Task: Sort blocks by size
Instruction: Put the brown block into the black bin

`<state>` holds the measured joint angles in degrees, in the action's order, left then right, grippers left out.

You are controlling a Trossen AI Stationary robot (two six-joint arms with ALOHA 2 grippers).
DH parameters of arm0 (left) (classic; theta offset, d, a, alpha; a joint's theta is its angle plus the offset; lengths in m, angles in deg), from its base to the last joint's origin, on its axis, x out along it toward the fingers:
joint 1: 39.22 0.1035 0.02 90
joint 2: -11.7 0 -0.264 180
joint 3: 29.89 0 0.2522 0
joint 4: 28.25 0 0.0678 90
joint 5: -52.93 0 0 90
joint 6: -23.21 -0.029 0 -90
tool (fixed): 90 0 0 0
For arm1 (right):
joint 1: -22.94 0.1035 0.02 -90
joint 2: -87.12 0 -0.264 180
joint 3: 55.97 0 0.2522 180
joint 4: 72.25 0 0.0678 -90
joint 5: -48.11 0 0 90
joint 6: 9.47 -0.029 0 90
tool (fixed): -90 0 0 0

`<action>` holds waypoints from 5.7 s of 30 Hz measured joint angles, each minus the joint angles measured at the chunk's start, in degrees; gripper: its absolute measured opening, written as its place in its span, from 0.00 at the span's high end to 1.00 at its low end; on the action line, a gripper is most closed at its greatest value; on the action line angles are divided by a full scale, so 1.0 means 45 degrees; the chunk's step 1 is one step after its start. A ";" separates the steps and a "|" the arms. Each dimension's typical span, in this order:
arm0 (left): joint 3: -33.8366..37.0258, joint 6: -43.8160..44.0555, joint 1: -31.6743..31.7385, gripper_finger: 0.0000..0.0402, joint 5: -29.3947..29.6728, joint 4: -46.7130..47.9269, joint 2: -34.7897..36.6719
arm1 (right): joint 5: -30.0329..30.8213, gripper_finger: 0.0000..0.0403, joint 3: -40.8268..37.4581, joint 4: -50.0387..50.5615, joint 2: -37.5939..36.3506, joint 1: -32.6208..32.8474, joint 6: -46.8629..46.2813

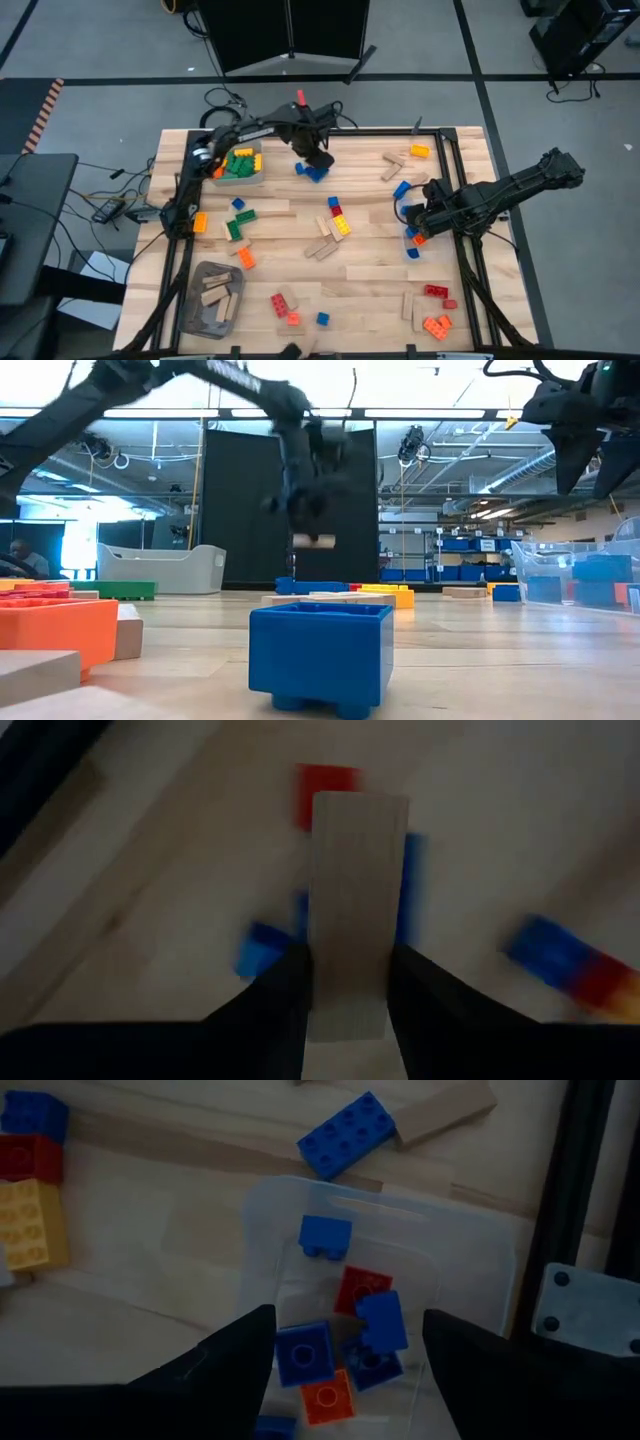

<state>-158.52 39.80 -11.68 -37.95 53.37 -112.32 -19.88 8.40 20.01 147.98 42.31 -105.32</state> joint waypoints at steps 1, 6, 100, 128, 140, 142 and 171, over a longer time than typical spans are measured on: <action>0.0000 0.0013 -0.0266 0.70 0.0037 0.0104 0.0339 | 0.0007 0.34 0.0000 0.0001 0.0000 0.0000 0.0099; -0.0015 0.0118 -0.1586 0.73 0.0096 0.0738 0.2003 | 0.0012 0.34 0.0000 -0.0141 0.0000 0.0000 0.0804; 1.1579 2.1044 -1.8969 0.53 -0.1391 -0.2712 0.8432 | 0.0197 0.36 0.0000 -0.3183 0.0000 0.0000 0.7200; 1.0339 1.4157 -1.7413 0.53 0.1263 -0.1826 0.8747 | 0.0235 0.36 0.0005 -0.3779 0.0000 0.0000 0.7344; 1.0229 0.7936 -1.5328 0.57 0.1821 -0.4783 0.7754 | 0.0219 0.36 0.0005 -0.3836 -0.0005 0.0000 0.7224; 1.0229 0.7378 -1.5114 0.59 0.1407 -0.5330 0.7263 | 0.0153 0.36 0.0005 -0.3861 -0.0005 -0.0002 0.7213; 0.8092 0.6105 -1.4777 0.61 0.1089 -0.4445 0.3715 | 0.0090 0.36 0.0005 -0.4068 0.0000 -0.0002 0.7204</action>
<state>-122.10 67.28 -78.18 -33.04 33.37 -95.61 -19.48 8.43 1.70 147.98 42.30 -72.90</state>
